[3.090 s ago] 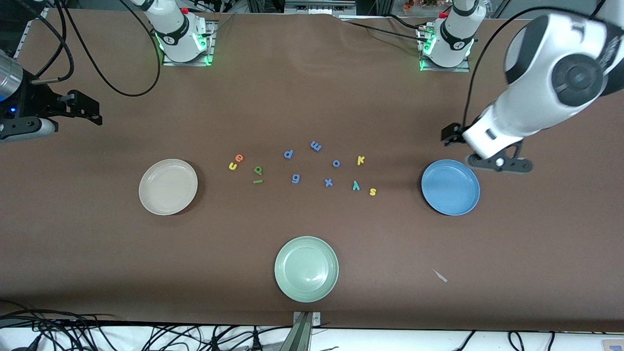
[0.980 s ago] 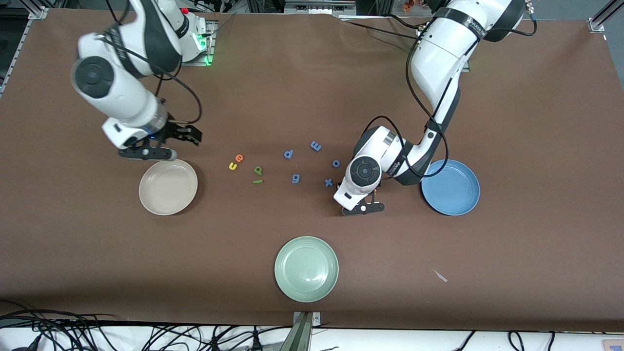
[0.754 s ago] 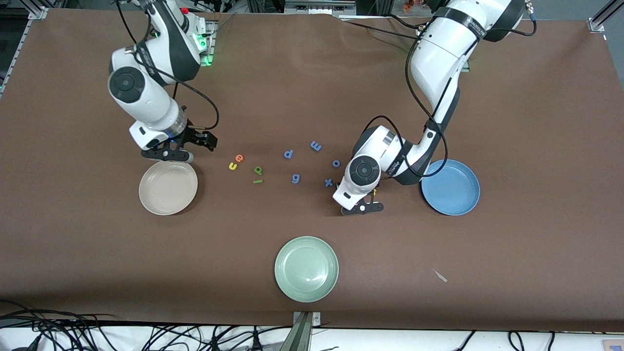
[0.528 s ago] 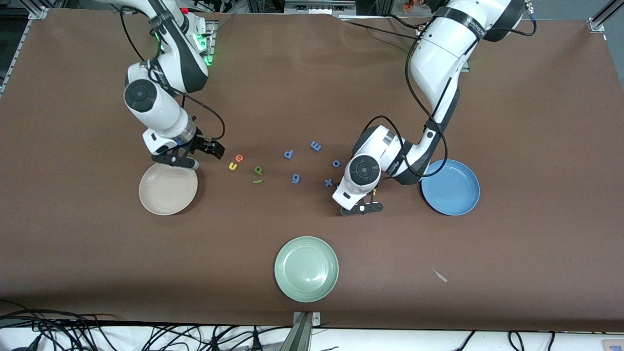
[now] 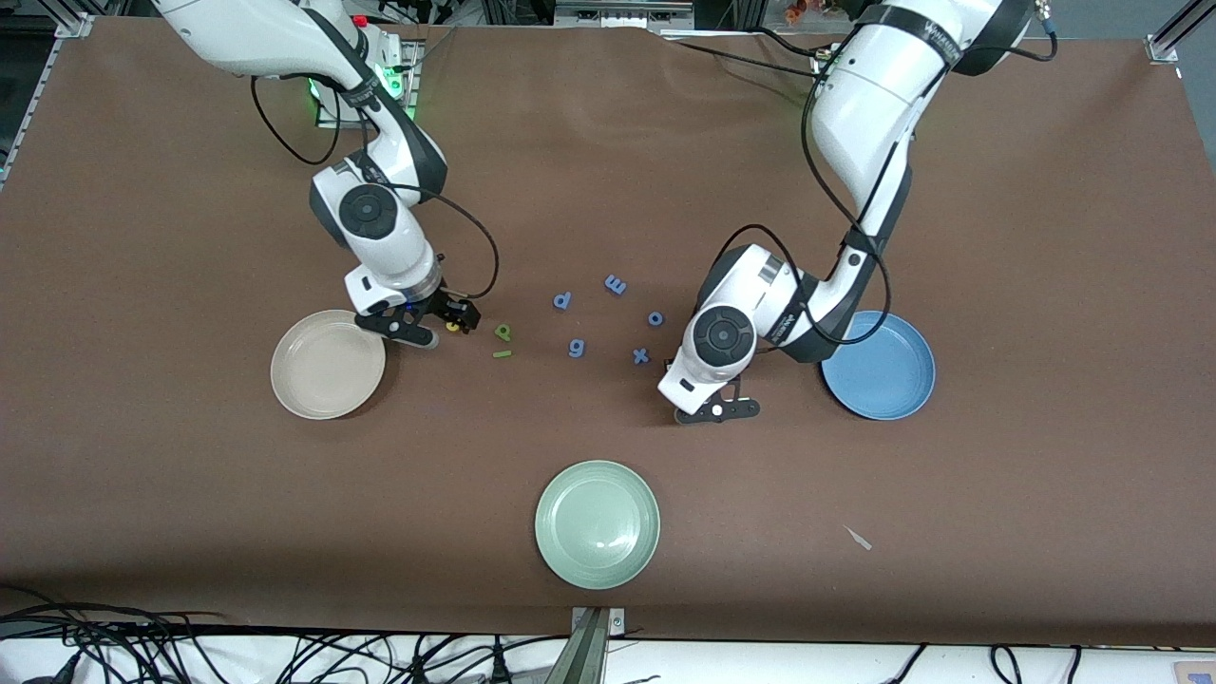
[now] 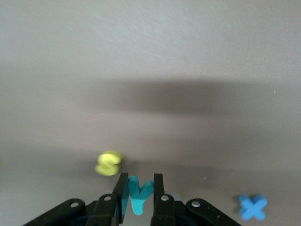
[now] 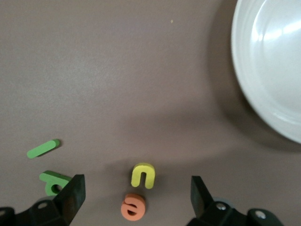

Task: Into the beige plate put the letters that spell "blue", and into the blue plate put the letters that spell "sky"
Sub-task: 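Grasp the green y with the left gripper while the right gripper reaches letters, then drop the y on the blue plate while the right gripper grasps the u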

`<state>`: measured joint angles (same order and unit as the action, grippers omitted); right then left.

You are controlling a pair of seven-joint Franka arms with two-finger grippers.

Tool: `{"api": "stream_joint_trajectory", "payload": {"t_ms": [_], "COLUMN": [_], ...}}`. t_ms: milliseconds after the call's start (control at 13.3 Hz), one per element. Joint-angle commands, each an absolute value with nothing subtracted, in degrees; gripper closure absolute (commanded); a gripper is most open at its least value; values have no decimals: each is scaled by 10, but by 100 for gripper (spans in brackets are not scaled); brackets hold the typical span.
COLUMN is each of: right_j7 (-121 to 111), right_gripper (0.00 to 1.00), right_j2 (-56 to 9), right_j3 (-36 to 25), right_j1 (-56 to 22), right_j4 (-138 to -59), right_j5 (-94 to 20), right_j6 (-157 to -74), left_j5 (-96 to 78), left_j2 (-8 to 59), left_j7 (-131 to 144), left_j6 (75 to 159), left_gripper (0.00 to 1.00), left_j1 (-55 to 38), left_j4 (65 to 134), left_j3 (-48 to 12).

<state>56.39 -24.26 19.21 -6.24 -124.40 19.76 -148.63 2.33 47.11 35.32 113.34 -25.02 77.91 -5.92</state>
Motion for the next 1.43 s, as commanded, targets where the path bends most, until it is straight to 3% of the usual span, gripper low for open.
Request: {"api": "stream_joint_trajectory", "payload": {"t_ms": [0, 302, 603, 754, 829, 905, 980, 1206, 1357], "right_j7": [577, 584, 584, 584, 584, 584, 584, 584, 584], "right_gripper": [1, 4, 7, 20, 28, 36, 45, 67, 69], "right_j2": [-259, -278, -294, -294, -294, -294, -295, -295, -295], "right_j3": [192, 192, 189, 189, 189, 188, 188, 188, 189], "right_j1": [-57, -57, -57, -57, -57, -57, -57, -57, -57], "right_j4": [-1234, -1233, -1230, -1230, -1230, -1230, -1230, -1232, -1235], "right_j5": [211, 213, 214, 219, 221, 221, 223, 227, 227], "right_j6": [-1490, -1508, -1531, -1535, -1536, -1536, -1536, -1536, -1536], "left_j5": [37, 52, 67, 75, 82, 82, 82, 82, 75], "left_j2": [425, 410, 406, 397, 394, 394, 391, 357, 355], "left_j7": [255, 79, -16, -20, -20, -20, -20, -2, 8], "left_j6": [1070, 1012, 1024, 1076, 1099, 1112, 1108, 1090, 1089], "left_gripper": [97, 93, 93, 85, 60, 23, 0, 0, 0], "left_j1": [-206, -123, -53, -39, -39, -37, -38, -58, -69], "left_j4": [791, 796, 856, 909, 931, 936, 933, 924, 905], "left_j3": [-60, -55, -57, -57, -57, -57, -57, -65, -69]}}
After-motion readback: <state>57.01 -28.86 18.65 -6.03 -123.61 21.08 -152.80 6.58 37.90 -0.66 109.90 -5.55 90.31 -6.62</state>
